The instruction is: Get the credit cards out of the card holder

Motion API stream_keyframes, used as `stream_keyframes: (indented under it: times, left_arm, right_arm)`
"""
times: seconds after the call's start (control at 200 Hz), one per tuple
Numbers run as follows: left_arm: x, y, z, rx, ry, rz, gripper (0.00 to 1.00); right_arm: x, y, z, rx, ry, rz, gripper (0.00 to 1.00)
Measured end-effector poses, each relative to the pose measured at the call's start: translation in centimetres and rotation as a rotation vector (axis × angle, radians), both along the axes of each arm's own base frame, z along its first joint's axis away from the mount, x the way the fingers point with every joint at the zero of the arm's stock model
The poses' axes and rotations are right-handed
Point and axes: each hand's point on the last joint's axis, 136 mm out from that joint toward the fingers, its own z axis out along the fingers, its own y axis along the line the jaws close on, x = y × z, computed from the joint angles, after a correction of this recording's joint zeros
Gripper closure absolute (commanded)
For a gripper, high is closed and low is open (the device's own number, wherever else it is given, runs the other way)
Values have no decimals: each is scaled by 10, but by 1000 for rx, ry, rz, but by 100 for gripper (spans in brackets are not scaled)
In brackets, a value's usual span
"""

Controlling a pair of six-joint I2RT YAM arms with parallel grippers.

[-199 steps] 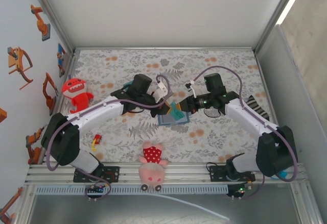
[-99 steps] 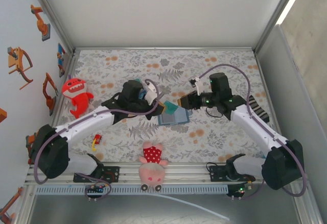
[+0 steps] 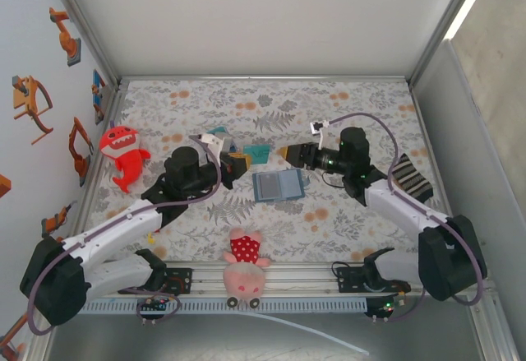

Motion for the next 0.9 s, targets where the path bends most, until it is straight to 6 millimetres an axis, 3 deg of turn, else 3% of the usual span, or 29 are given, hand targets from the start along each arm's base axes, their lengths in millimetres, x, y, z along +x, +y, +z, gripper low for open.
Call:
stream_keyframes:
  times: [0.175, 0.401, 0.501, 0.626, 0.821, 0.901]
  left_arm:
    - [1, -2, 17, -119, 16, 11, 100]
    - [5, -10, 32, -230, 30, -2, 100]
    - [6, -14, 33, -254, 41, -15, 100]
    - [7, -16, 33, -271, 53, -26, 100]
    - [9, -14, 37, -291, 53, -27, 100]
    - [9, -12, 38, -292, 54, -26, 88]
  right_arm:
    - [1, 14, 12, 82, -7, 42, 44]
    - [-15, 35, 19, 125, -20, 130, 47]
    - [-17, 41, 25, 141, -23, 153, 56]
    - [-19, 43, 36, 170, -50, 171, 78]
    - [-20, 44, 44, 197, -59, 188, 100]
    - [-21, 44, 45, 201, -60, 196, 100]
